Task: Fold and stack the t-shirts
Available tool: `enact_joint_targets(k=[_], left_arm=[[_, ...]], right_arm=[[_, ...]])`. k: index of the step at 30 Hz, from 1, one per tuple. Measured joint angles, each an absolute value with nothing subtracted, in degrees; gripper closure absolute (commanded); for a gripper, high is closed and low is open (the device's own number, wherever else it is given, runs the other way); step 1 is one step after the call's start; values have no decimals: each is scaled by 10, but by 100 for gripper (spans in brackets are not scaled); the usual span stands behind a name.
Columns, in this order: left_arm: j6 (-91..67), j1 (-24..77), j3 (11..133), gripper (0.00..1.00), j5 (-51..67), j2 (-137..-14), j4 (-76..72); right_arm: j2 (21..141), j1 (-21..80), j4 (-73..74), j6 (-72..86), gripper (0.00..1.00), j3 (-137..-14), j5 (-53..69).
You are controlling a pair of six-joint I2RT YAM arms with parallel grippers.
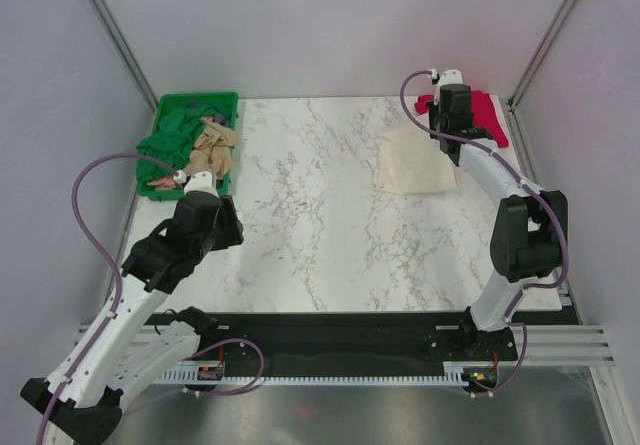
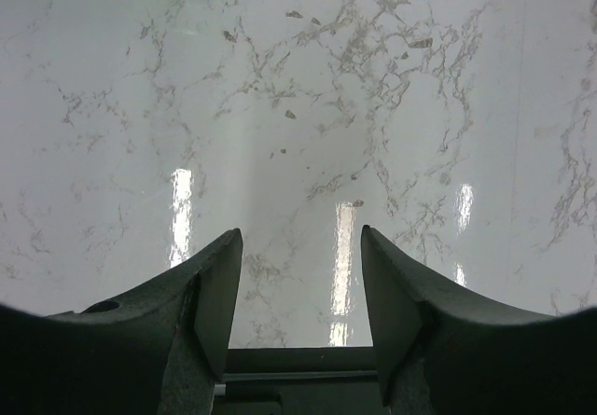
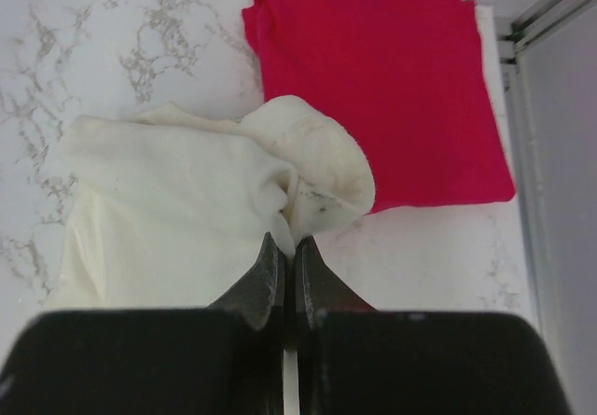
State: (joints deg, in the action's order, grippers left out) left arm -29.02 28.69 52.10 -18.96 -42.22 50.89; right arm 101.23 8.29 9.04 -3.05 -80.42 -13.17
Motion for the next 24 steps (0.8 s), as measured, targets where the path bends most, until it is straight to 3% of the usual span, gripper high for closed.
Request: enact_joint_targets(k=[10,24], left_arm=[[-290,287,521,40,-190,-435,508],[-290,286,521,41,-190,-452,508]], right_arm=[[1053,65,26,-134,100,-906,-181],[1102,36,11,-174,100,-996,-158]])
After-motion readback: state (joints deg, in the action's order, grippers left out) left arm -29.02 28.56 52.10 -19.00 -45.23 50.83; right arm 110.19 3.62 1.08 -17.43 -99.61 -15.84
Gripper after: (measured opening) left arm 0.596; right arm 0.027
